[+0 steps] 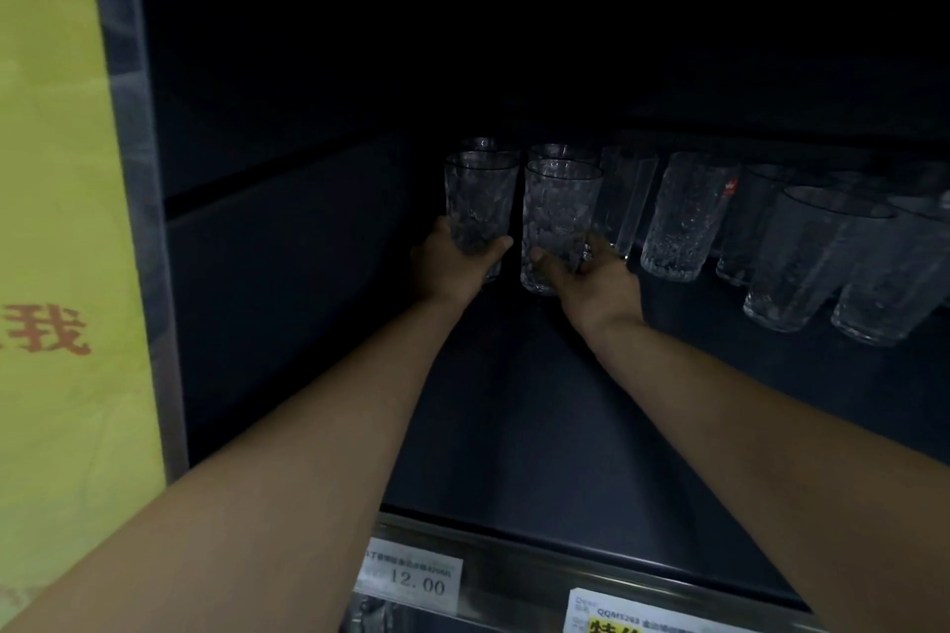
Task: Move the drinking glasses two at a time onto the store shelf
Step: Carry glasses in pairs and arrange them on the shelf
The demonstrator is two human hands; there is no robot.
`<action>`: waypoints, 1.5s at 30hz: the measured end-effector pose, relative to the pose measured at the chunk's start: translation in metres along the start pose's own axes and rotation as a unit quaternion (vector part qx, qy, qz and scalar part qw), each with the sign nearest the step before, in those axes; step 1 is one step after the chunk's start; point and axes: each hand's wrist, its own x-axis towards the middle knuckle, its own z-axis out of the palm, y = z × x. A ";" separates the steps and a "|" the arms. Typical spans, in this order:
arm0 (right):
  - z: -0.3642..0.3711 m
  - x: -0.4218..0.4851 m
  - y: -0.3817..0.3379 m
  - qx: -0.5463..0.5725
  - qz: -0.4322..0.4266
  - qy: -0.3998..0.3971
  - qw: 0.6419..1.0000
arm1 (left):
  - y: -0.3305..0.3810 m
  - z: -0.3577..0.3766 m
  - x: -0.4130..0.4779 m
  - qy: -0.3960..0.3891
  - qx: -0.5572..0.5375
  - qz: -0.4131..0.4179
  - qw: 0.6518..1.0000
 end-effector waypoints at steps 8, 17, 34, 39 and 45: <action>-0.001 -0.002 -0.002 -0.005 -0.002 -0.002 1.000 | 0.000 0.000 0.000 0.004 0.004 0.001 1.000; -0.001 -0.001 -0.001 -0.012 -0.003 -0.002 1.000 | -0.002 -0.002 0.000 0.000 0.004 0.003 1.000; -0.004 -0.002 -0.001 -0.032 -0.004 -0.020 0.999 | 0.005 -0.007 -0.008 0.000 0.019 -0.015 1.000; -0.012 -0.010 -0.004 0.001 0.012 -0.030 0.999 | 0.017 -0.006 -0.022 -0.004 0.002 -0.026 1.000; -0.049 -0.045 -0.011 0.067 0.062 -0.058 0.994 | 0.042 -0.005 -0.058 -0.036 -0.020 -0.124 0.991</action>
